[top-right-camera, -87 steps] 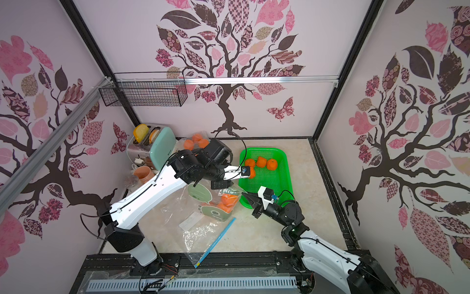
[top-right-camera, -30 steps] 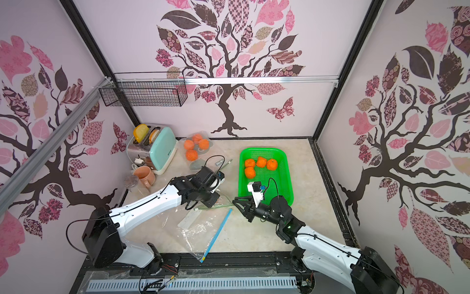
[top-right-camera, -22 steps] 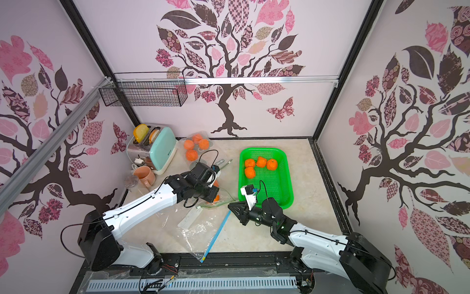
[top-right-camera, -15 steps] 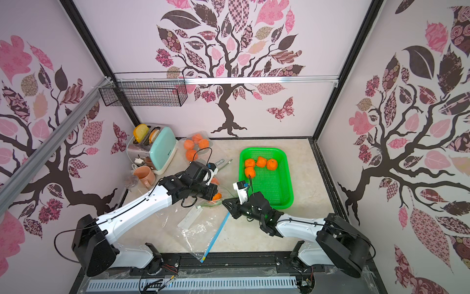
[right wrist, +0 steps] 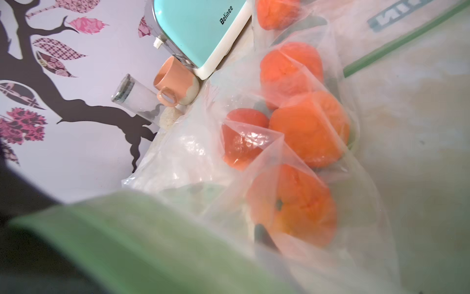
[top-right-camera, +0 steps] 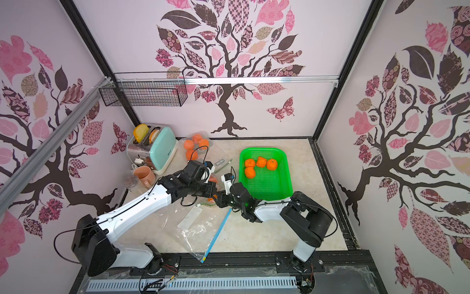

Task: Open the zip-top bag and take out the orange
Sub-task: Adjust the zipper food storage bag at the center of the board.

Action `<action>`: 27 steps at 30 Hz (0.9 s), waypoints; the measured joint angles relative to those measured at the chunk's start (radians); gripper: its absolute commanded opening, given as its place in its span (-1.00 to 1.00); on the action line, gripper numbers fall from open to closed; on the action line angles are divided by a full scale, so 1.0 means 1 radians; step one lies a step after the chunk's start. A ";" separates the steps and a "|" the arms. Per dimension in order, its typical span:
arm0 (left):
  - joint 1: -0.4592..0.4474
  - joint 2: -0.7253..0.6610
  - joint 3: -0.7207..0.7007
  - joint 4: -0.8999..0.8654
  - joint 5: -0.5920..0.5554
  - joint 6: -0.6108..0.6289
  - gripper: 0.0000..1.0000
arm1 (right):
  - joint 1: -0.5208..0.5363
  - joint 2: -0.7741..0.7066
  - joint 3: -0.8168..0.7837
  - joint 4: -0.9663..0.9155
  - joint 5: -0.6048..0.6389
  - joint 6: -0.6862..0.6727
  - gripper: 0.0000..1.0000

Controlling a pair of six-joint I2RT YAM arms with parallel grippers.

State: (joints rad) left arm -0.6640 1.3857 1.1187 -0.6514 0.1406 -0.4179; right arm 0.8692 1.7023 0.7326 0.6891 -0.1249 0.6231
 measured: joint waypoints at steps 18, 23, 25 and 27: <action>0.390 0.118 0.042 0.251 -0.185 0.052 0.62 | -0.042 0.084 0.063 -0.085 0.014 -0.225 0.37; 0.464 0.315 0.114 0.294 -0.134 0.097 0.67 | -0.042 0.096 0.071 -0.110 -0.003 -0.270 0.42; 0.467 0.363 0.137 0.319 -0.109 0.113 0.68 | -0.042 0.096 0.071 -0.110 -0.008 -0.278 0.45; 0.467 0.409 0.163 0.348 -0.074 0.127 0.69 | -0.042 0.097 0.071 -0.109 -0.011 -0.284 0.46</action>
State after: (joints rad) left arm -0.1967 1.7947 1.2816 -0.3031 0.0662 -0.2909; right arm 0.8272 1.7996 0.8032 0.5797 -0.1360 0.3389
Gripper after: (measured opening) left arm 0.840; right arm 0.726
